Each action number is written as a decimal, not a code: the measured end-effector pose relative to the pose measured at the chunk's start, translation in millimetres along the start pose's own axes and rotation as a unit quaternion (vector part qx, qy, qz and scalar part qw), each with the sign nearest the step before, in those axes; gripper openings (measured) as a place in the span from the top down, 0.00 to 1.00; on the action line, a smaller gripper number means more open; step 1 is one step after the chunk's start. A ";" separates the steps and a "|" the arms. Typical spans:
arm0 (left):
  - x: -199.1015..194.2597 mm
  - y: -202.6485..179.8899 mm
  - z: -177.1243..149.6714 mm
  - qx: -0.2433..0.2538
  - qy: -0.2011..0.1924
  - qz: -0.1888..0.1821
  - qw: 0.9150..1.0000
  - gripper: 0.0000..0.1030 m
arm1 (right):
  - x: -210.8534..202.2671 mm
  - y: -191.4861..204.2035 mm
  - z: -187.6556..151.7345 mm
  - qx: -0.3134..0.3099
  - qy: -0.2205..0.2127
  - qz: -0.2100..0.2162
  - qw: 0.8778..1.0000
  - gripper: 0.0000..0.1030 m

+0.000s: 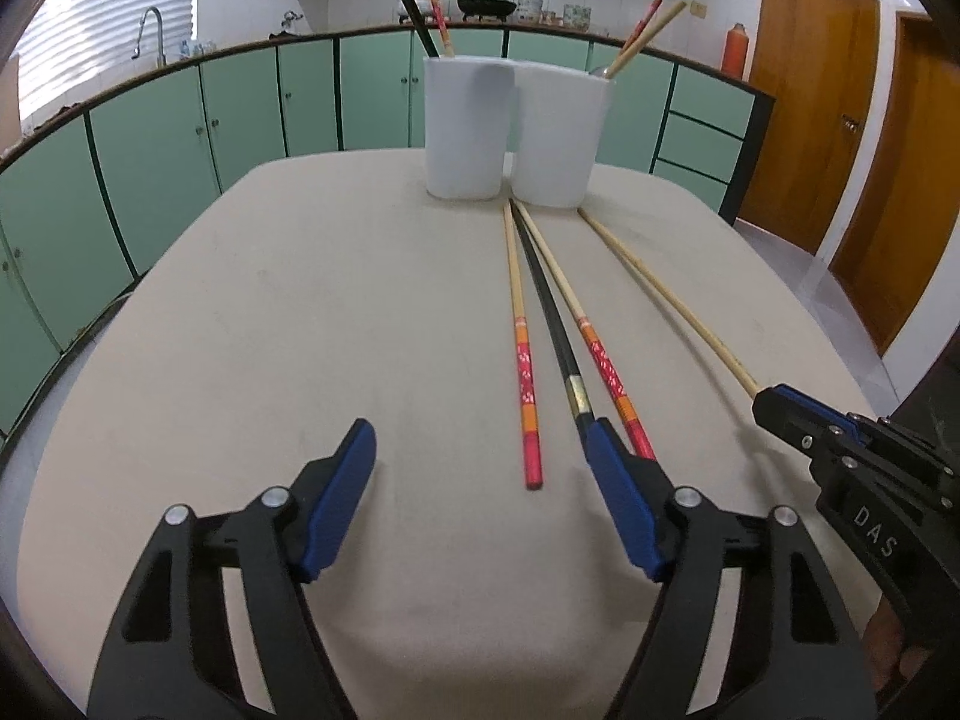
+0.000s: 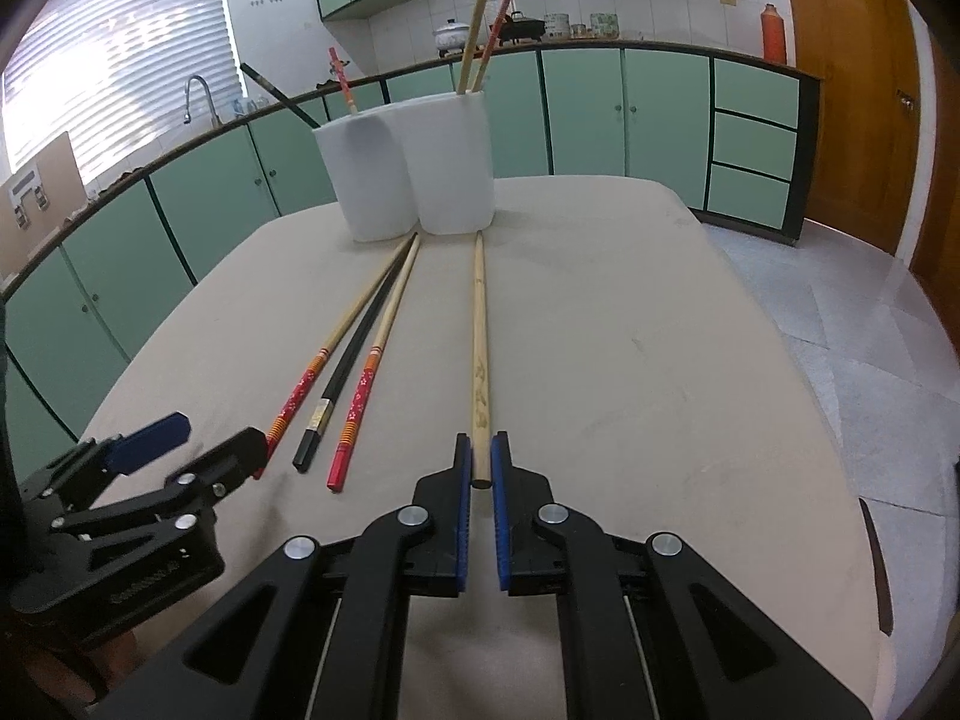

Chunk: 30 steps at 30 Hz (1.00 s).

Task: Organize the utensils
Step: 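Grasp a red-patterned chopstick with the left tool while the right grasps a plain wooden one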

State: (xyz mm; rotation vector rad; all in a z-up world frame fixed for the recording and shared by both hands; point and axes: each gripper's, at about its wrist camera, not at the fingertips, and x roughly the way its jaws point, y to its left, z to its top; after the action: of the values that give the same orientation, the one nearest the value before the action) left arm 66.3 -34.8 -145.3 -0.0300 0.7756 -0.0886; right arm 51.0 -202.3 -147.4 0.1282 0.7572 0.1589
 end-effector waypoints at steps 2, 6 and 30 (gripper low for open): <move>3.3 -0.4 -0.3 -0.002 0.008 0.000 1.000 0.39 | 1.1 -1.2 0.2 0.003 0.002 0.002 1.000 0.94; 8.2 0.6 -0.5 -0.006 0.022 -0.001 1.000 0.52 | 2.7 -1.8 0.3 0.005 0.004 0.007 1.000 0.94; 9.7 -9.1 -0.8 0.010 0.025 -0.012 1.000 0.95 | 1.7 3.7 -0.2 -0.016 0.007 -0.004 1.000 0.94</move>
State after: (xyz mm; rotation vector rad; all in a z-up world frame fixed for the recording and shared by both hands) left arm 72.0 -44.8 -152.1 -0.0171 0.8238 -0.1197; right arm 51.6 -198.3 -148.0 0.0937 0.7690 0.1649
